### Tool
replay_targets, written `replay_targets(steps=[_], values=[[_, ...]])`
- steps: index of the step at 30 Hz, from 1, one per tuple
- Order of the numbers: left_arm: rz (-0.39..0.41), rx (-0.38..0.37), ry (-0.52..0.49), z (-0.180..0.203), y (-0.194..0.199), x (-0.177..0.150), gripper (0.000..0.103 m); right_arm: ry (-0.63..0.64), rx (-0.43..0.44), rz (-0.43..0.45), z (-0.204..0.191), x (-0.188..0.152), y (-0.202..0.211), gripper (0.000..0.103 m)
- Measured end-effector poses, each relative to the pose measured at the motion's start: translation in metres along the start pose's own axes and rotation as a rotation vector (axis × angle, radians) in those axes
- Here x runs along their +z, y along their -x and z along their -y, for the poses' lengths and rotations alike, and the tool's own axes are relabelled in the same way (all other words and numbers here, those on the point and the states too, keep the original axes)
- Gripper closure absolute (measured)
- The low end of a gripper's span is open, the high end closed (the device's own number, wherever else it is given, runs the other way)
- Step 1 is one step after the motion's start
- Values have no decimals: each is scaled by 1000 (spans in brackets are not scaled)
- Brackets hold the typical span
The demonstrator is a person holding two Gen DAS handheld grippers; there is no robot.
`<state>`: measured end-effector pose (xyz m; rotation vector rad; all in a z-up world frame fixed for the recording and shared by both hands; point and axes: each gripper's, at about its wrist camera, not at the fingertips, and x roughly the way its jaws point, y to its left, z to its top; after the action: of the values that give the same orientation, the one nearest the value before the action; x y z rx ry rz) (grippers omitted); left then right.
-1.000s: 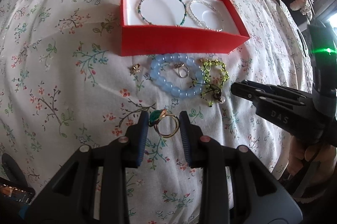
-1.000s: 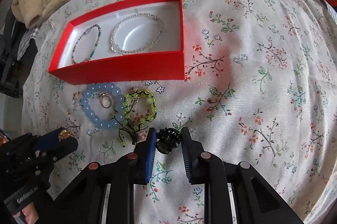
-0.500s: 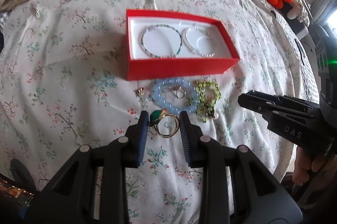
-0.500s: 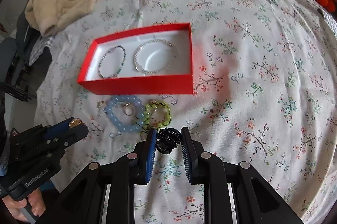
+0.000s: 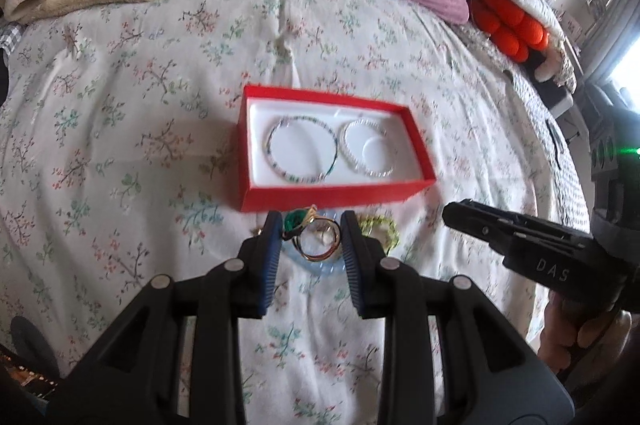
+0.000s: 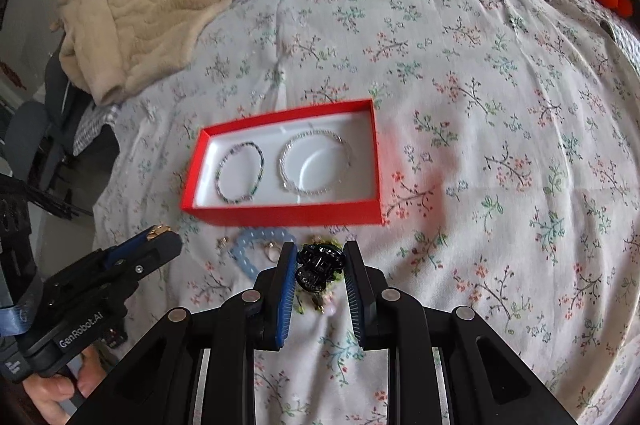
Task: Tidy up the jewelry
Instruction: 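Lower the gold rings and black charm into the red box and open both grippers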
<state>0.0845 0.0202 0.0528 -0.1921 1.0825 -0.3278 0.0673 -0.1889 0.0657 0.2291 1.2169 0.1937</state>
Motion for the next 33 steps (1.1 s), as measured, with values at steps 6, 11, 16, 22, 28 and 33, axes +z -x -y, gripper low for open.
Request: replay_targets(steps=[6, 11, 16, 22, 28, 33], values=[[43, -6, -17, 5, -12, 14, 71, -15, 27, 36, -2, 14, -7, 79], [62, 14, -27, 5, -28, 23, 71, -13, 21, 74, -2, 26, -17, 79], [71, 53, -46, 7, -47, 31, 71, -7, 15, 99, -2, 35, -31, 79], [61, 94, -61, 8, -61, 34, 71, 10, 9, 105, -4, 42, -47, 79], [40, 114, -52, 4, -72, 35, 71, 19, -11, 88, -4, 43, -58, 79], [44, 117, -45, 3, -72, 37, 71, 15, -16, 75, -1, 43, -63, 79]])
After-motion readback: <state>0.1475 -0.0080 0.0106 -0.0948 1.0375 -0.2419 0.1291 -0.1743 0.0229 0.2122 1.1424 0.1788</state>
